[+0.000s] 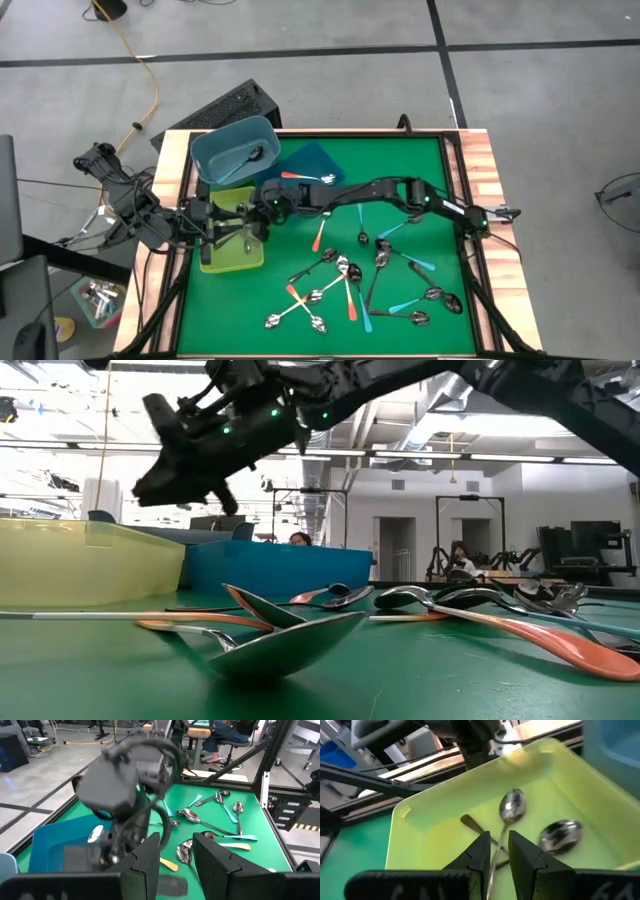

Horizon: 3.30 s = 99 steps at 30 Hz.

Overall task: Sort silverware by color (type)
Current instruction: Put the black spoon into the green bin

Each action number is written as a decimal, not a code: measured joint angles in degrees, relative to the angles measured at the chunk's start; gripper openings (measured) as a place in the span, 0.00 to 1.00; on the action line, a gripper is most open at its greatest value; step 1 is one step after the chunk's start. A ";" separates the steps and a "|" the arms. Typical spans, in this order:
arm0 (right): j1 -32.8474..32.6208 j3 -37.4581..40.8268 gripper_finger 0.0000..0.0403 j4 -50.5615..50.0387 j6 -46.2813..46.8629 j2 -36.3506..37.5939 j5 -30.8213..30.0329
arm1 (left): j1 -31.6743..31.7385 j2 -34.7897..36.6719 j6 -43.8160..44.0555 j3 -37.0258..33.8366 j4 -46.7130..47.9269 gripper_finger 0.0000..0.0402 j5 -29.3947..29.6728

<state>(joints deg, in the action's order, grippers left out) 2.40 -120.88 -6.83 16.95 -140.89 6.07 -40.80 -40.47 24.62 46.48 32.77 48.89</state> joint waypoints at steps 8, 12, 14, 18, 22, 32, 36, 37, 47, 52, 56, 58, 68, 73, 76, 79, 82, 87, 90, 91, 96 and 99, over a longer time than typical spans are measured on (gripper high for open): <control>-0.18 0.02 0.20 -21.96 -4.82 8.64 -0.13 | 0.01 0.00 1.04 0.00 0.94 0.25 0.47; -1.26 0.09 0.20 -37.50 -4.20 11.82 -1.04 | 0.00 0.00 1.14 0.00 0.95 0.25 0.50; -2.57 0.07 0.20 -42.62 -2.80 12.25 -2.55 | 0.01 -0.02 1.14 0.00 0.97 0.25 0.83; -6.76 -0.03 0.20 -54.73 -1.89 13.30 -5.05 | 0.00 -0.02 1.14 0.00 0.96 0.25 0.96; -11.33 0.20 0.20 -62.51 -2.13 12.99 -6.60 | 0.00 -0.02 0.88 0.00 1.07 0.25 0.98; -17.86 0.11 0.20 -59.58 -7.03 13.03 -9.16 | 0.00 -0.02 -1.49 0.00 1.22 0.25 1.08; -18.64 0.19 0.21 -55.53 -10.71 11.12 -9.11 | 0.00 -0.02 -1.49 0.00 1.22 0.25 1.30; -18.75 0.32 0.21 -55.15 -11.34 10.86 -9.12 | 0.00 -0.02 -1.47 0.00 1.23 0.25 1.32; -17.88 0.19 0.40 -54.19 -14.65 6.10 -9.26 | 0.00 -0.02 -0.98 0.00 1.31 0.25 1.04; -17.25 0.13 0.49 -53.96 -16.69 3.00 -9.47 | 0.00 0.00 -0.96 0.00 1.35 0.25 0.95; -17.00 0.17 0.50 -54.81 -17.96 1.35 -11.12 | 0.00 -0.01 -0.65 -0.02 2.22 0.25 0.92; -16.75 -0.05 0.50 -55.04 -18.51 0.37 -10.99 | 0.00 -0.03 -0.27 -0.02 3.03 0.25 0.95; -15.01 -0.18 0.36 -53.84 -18.94 -2.00 -10.87 | 0.00 -0.04 0.07 -0.02 4.00 0.25 1.19; -14.53 -0.09 0.21 -53.25 -18.65 -2.33 -11.00 | 0.01 -0.04 0.07 -0.02 4.01 0.25 1.30; -14.35 -0.02 0.13 -52.77 -18.45 -2.33 -11.15 | 0.02 -0.02 0.07 -0.02 4.00 0.25 1.30; -14.19 -0.02 0.05 -52.83 -18.45 -2.26 -10.88 | 0.02 -0.04 0.07 -0.02 4.00 0.25 1.28; -14.05 -0.02 0.02 -52.96 -18.47 -2.24 -10.47 | 0.02 -0.04 0.07 -0.02 4.00 0.25 1.28; -14.03 0.03 0.02 -52.89 -18.47 -2.09 -10.45 | 0.02 -0.04 0.07 -0.02 4.00 0.25 1.28; -14.03 0.13 0.01 -52.47 -18.00 -0.89 -10.45 | 0.01 -0.04 0.07 -0.02 4.02 0.25 1.27; -14.03 0.17 0.01 -52.41 -17.62 -0.40 -10.45 | 0.02 -0.04 0.07 -0.02 4.02 0.25 1.28; -13.97 0.48 0.00 -51.93 -16.84 2.06 -10.34 | 0.02 -0.04 0.04 -0.02 4.03 0.25 1.26; -13.88 0.46 0.00 -51.18 -15.96 3.84 -10.32 | 0.01 -0.04 0.04 -0.02 4.03 0.25 1.26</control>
<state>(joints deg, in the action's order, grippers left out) -11.48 -120.42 -58.02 0.99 -137.06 -4.25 -40.79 -40.51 24.67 46.46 36.80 50.15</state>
